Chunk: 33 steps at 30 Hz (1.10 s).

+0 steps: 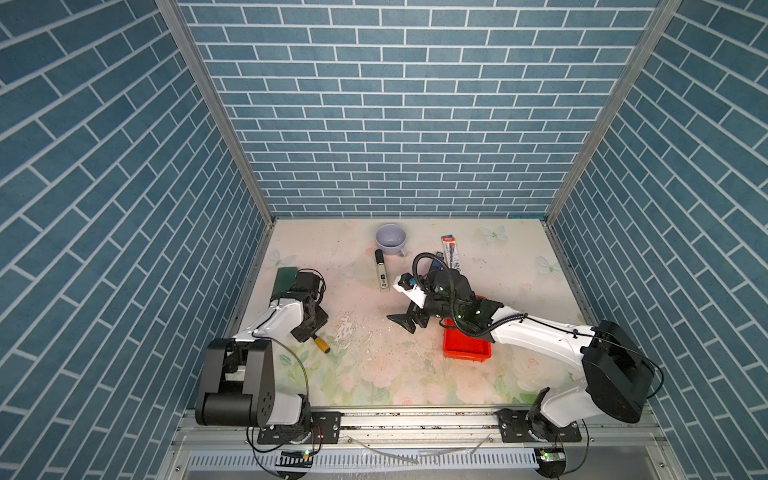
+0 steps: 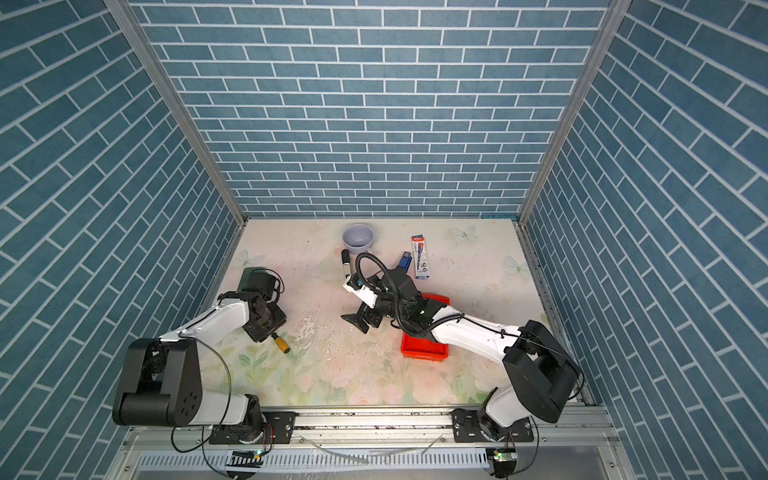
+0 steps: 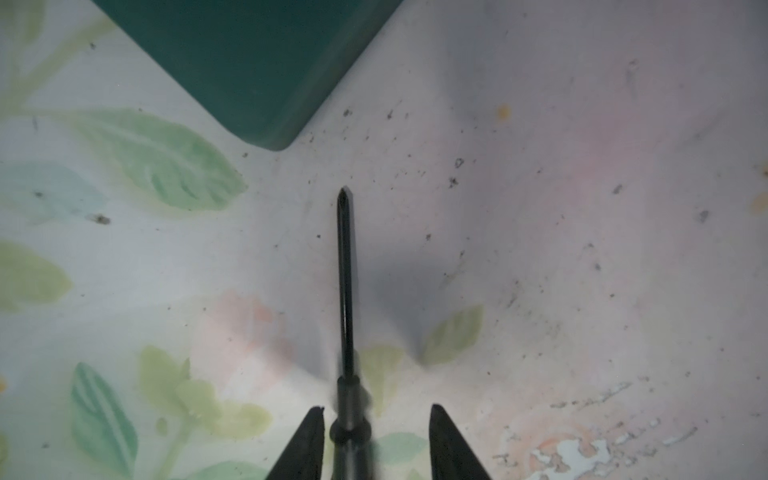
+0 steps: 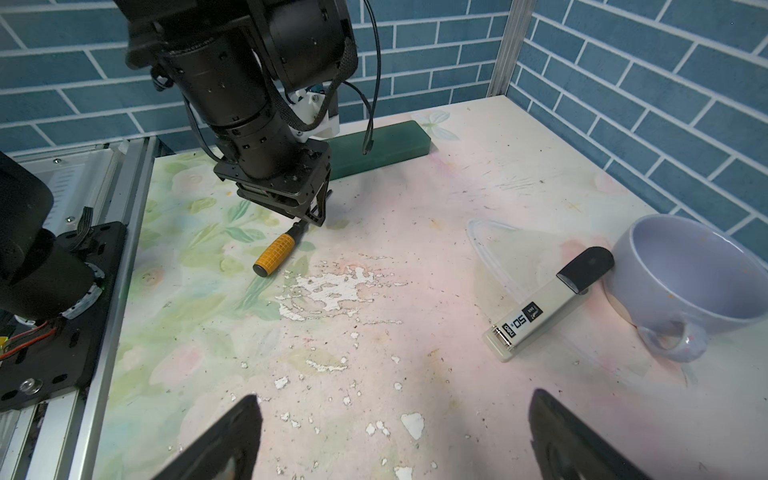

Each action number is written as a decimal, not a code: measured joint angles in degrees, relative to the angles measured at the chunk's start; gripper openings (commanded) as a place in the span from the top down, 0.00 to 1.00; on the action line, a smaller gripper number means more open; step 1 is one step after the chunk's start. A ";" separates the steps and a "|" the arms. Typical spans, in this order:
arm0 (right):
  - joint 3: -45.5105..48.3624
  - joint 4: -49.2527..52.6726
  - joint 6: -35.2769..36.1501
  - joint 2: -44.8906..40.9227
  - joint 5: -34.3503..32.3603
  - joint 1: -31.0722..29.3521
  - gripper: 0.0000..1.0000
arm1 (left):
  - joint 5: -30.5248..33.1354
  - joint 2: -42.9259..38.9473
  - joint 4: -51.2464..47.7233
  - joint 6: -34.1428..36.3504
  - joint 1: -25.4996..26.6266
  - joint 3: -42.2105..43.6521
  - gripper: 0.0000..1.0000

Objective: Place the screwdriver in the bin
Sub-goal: 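Lower the left gripper and close it on the screwdriver handle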

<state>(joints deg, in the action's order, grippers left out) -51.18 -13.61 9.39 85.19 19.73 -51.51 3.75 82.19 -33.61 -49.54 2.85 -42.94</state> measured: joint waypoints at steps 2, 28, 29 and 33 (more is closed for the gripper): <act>0.00 0.33 0.07 0.00 0.04 0.00 0.01 | -0.15 0.63 0.42 -0.17 0.00 0.09 0.63; 0.00 1.60 0.11 0.85 -0.90 -0.26 0.01 | 1.20 1.31 3.67 -1.25 -0.26 2.19 0.93; 0.00 1.60 0.11 0.94 -0.92 -0.26 0.01 | 1.20 1.22 3.69 -1.25 -0.26 2.23 0.92; 0.00 1.42 0.04 1.16 -1.14 -0.26 0.01 | 1.11 0.50 2.95 -1.07 -0.26 2.47 0.92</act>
<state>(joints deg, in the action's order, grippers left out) -51.18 -12.19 9.43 86.35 18.59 -51.77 4.86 82.70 -30.65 -50.61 2.59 -40.47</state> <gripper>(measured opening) 0.991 0.113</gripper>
